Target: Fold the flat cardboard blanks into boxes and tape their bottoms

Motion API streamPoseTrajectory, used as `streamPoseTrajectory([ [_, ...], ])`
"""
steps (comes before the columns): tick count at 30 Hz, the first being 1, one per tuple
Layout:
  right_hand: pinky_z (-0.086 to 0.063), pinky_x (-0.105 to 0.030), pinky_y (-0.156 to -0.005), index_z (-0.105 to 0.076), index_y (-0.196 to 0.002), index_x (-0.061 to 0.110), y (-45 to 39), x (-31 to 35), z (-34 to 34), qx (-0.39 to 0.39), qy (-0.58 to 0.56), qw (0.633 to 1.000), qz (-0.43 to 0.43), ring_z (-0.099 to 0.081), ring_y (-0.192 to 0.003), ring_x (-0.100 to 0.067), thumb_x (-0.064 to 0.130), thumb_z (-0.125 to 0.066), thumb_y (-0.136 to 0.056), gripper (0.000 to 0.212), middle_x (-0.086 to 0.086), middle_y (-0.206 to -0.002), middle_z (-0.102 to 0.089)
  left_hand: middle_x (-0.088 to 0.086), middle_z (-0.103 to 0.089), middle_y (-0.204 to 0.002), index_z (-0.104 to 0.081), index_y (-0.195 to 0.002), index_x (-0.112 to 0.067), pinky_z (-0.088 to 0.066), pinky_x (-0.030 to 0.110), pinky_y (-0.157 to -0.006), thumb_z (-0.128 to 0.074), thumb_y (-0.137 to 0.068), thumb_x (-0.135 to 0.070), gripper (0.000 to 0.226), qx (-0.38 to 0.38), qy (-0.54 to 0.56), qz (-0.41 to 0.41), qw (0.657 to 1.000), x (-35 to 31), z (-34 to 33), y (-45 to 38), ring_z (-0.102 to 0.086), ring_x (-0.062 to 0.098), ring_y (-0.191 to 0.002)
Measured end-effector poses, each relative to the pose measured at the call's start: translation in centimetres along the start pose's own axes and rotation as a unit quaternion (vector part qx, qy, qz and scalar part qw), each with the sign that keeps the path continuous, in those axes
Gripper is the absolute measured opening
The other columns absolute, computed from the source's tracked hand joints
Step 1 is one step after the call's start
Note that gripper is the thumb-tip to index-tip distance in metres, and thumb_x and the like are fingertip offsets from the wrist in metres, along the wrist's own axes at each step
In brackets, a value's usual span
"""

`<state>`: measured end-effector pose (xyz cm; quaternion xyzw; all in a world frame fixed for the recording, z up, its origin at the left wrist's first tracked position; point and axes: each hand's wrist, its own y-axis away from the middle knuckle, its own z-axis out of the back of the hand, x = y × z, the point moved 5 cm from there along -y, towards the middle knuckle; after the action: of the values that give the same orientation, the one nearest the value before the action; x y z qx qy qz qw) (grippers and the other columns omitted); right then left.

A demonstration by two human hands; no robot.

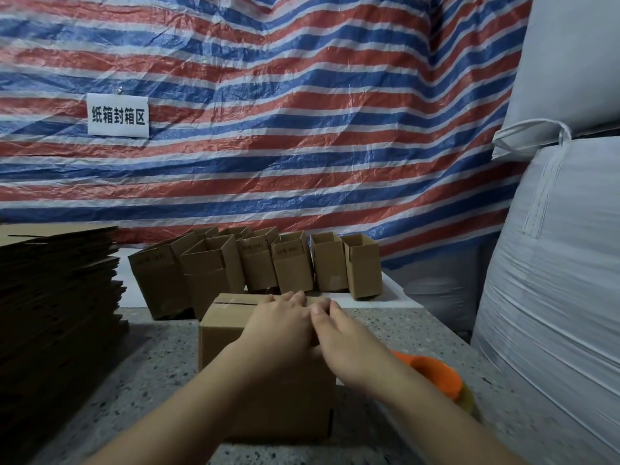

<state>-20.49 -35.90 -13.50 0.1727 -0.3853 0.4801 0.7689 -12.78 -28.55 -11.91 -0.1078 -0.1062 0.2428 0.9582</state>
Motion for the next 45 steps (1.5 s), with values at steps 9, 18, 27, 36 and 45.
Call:
streamPoseTrajectory([
  [9, -0.044, -0.022, -0.079, -0.045, -0.144, 0.03, -0.6, -1.2, 0.1, -0.056, -0.189, 0.979, -0.048, -0.054, -0.095, -0.001, 0.049, -0.035, -0.106, 0.043, 0.012, -0.115, -0.061, 0.008, -0.027, -0.161, -0.001, -0.158, -0.027, -0.024, 0.044, -0.12, -0.04, -0.092, -0.07, 0.088, 0.003, 0.03, -0.001, 1.0, 0.0, 0.6, 0.0, -0.026, 0.024, -0.148],
  [18, -0.032, -0.057, -0.114, -0.028, -0.158, 0.012, -2.6, -2.9, 1.7, -0.05, -0.326, 0.919, -0.218, -0.04, -0.141, -0.034, 0.053, -0.031, -0.106, 0.066, -0.018, -0.157, -0.037, 0.0, -0.053, -0.142, -0.042, -0.145, -0.023, -0.045, 0.038, -0.106, -0.047, -0.096, -0.056, 0.06, -0.145, 0.333, 0.141, 0.921, 6.2, 3.8, 0.6, -0.053, 0.015, -0.124],
  [27, -0.041, -0.061, -0.107, -0.026, -0.157, 0.008, -2.9, -2.5, 1.3, 0.063, -0.202, 0.929, -0.303, -0.045, -0.134, -0.048, 0.082, -0.019, -0.091, 0.099, -0.028, -0.154, -0.037, 0.026, -0.063, -0.113, -0.042, -0.145, -0.015, -0.061, 0.045, -0.07, -0.01, -0.079, -0.088, 0.104, 0.173, 0.462, 0.418, 0.763, 13.3, -0.7, 6.2, -0.069, 0.04, -0.086],
  [36, -0.041, -0.057, -0.1, -0.05, -0.143, 0.015, -3.7, -0.2, 0.8, 0.081, -0.268, 0.93, -0.238, -0.054, -0.119, -0.04, 0.072, -0.02, -0.098, 0.078, -0.022, -0.131, -0.058, 0.024, -0.071, -0.105, -0.056, -0.123, -0.012, -0.06, 0.051, -0.077, -0.041, -0.092, -0.069, 0.067, 0.13, 0.644, 0.367, 0.658, 13.1, -1.7, 5.3, -0.073, 0.04, -0.087],
  [45, -0.051, -0.058, -0.099, -0.066, -0.127, 0.019, -4.1, -1.3, 0.6, 0.019, -0.492, 0.869, -0.057, -0.066, -0.114, -0.035, 0.064, -0.034, -0.101, 0.061, -0.017, -0.119, -0.072, 0.015, -0.073, -0.101, -0.061, -0.114, -0.014, -0.058, 0.047, -0.073, -0.045, -0.085, -0.073, 0.067, -0.062, 0.749, 0.321, 0.576, 12.9, -1.6, 5.4, -0.065, 0.033, -0.102],
])
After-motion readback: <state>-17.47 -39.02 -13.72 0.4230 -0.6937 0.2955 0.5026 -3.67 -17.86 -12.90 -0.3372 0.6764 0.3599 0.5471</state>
